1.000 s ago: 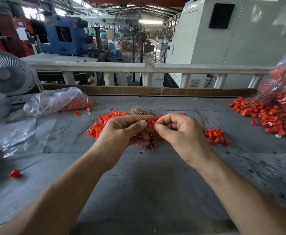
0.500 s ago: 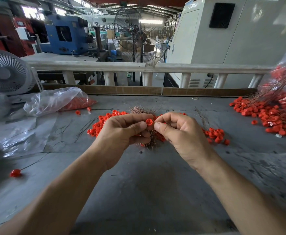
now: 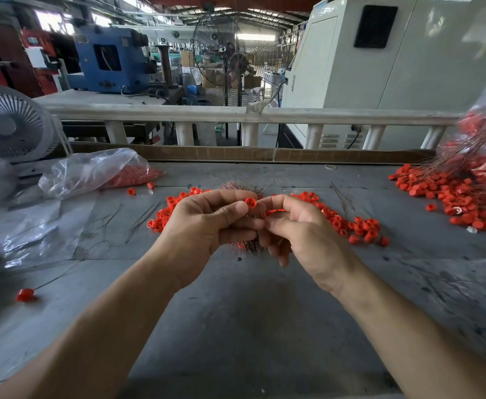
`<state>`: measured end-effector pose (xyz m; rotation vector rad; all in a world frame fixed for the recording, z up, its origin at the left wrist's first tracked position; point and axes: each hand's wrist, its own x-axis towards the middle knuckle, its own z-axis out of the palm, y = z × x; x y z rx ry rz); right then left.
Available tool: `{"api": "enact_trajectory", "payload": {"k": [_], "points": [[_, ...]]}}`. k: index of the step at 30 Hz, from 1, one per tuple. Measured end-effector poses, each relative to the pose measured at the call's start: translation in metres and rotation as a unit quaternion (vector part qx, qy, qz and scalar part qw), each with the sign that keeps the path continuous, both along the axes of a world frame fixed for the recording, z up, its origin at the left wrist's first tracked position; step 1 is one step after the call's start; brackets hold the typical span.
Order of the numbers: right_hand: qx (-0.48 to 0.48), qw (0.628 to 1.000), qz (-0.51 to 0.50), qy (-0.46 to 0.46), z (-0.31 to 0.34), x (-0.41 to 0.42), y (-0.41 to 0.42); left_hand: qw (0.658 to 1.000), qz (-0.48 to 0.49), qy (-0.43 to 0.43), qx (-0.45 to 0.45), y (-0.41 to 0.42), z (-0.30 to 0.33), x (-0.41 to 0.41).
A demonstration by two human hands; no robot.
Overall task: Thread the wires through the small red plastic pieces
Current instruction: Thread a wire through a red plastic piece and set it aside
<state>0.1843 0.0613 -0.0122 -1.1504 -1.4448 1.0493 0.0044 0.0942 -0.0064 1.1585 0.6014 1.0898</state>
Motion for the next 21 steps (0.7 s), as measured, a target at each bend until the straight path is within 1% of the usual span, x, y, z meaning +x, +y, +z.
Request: {"api": "enact_trajectory", "payload": {"k": [7,9,10,11,13,15,16,18,21], "points": [[-0.007,0.999,0.027,-0.027,0.004,0.001,-0.004,0.999,-0.016,-0.015,-0.027,0.002,0.000,-0.002],[-0.006,0.999,-0.009,-0.050,0.007,0.006,-0.002,0.999,-0.016,-0.019,-0.028,0.002,0.000,-0.002],[0.006,0.996,-0.049,-0.073,0.008,0.011,0.000,0.999,-0.014,-0.017,-0.027,0.002,-0.001,-0.002],[0.025,0.988,-0.102,-0.112,0.009,0.018,0.003,0.999,-0.010,-0.014,-0.028,0.003,-0.001,-0.003],[0.060,0.952,-0.220,-0.205,0.011,0.037,0.008,0.999,-0.004,-0.010,-0.031,0.004,-0.002,-0.003],[0.054,0.914,-0.291,-0.278,0.010,0.057,0.010,0.999,-0.002,-0.007,-0.033,0.005,-0.004,-0.002],[0.035,0.903,-0.300,-0.306,0.008,0.064,0.010,0.999,-0.002,-0.006,-0.034,0.006,-0.005,-0.002],[-0.007,0.893,-0.287,-0.347,0.003,0.073,0.011,0.999,-0.003,-0.006,-0.035,0.006,-0.006,-0.002],[-0.035,0.880,-0.275,-0.386,-0.005,0.074,0.015,0.999,-0.001,-0.002,-0.033,0.007,-0.007,-0.002]]}}
